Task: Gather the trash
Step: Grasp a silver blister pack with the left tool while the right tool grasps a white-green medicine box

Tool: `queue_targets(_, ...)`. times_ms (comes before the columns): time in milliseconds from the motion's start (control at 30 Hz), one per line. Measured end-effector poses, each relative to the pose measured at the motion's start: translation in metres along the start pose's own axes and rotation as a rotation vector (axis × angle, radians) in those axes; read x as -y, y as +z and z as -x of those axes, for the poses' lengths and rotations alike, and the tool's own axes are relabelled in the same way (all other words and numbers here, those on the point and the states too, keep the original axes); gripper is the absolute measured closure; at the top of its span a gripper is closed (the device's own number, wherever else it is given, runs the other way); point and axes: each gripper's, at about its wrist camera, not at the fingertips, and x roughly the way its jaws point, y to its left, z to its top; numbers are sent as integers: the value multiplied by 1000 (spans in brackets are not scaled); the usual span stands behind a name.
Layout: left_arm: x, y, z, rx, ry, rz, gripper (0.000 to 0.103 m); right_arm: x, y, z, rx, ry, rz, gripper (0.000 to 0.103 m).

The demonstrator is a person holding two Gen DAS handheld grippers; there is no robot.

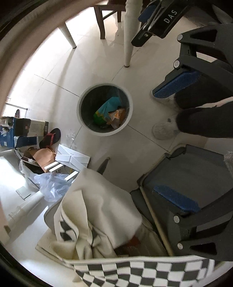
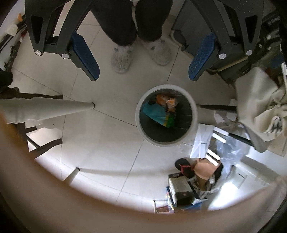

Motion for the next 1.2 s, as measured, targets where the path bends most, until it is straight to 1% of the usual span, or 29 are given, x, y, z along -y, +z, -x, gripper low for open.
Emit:
queue_targets(133,-8,-7,53,10,11,12,3,-2,-4,61,0,22,-8,2)
queue_targets(200,-10,-6,88,25,33,9,3,1,-2,96,-7,43,-32,2)
queue_targets(267,-10,-1,113,49,46,10,3,4,2,122,-13,61,-55,2)
queue_targets(367,-3,16,147,79,47,17,3,16,21,169,-9,95,-93,2)
queue_targets(467,15,41,173,110,31,16,3,35,46,207,21,100,-130,2)
queue_targets(567,41,71,194,142,11,6,3,71,79,241,67,100,-197,2)
queue_targets(600,49,81,198,148,9,2,3,89,94,252,86,90,-229,2)
queue_targets(667,70,106,207,158,-1,-3,3,117,116,261,105,82,-273,2)
queue_targets(733,90,130,211,155,-8,-2,3,151,145,268,119,65,-323,2)
queue_targets(767,103,148,213,147,-9,3,3,168,159,272,124,61,-342,2)
queue_targets(833,124,175,213,149,3,12,3,207,193,274,125,50,-397,2)
queue_targets(900,149,210,212,150,25,28,3,247,230,274,127,74,-466,2)
queue_targets(933,164,231,210,145,29,43,3,267,254,273,130,81,-503,2)
queue_targets(1033,194,274,200,120,39,73,3,319,317,260,134,90,-600,2)
queue_targets(1067,206,292,192,103,52,77,3,333,334,256,138,93,-626,2)
queue_targets(1100,215,304,186,89,63,79,3,350,360,252,144,89,-664,2)
queue_targets(1133,224,321,176,66,73,83,3,359,377,248,147,86,-683,2)
queue_targets(1200,232,342,161,30,86,98,3,375,413,236,150,89,-730,2)
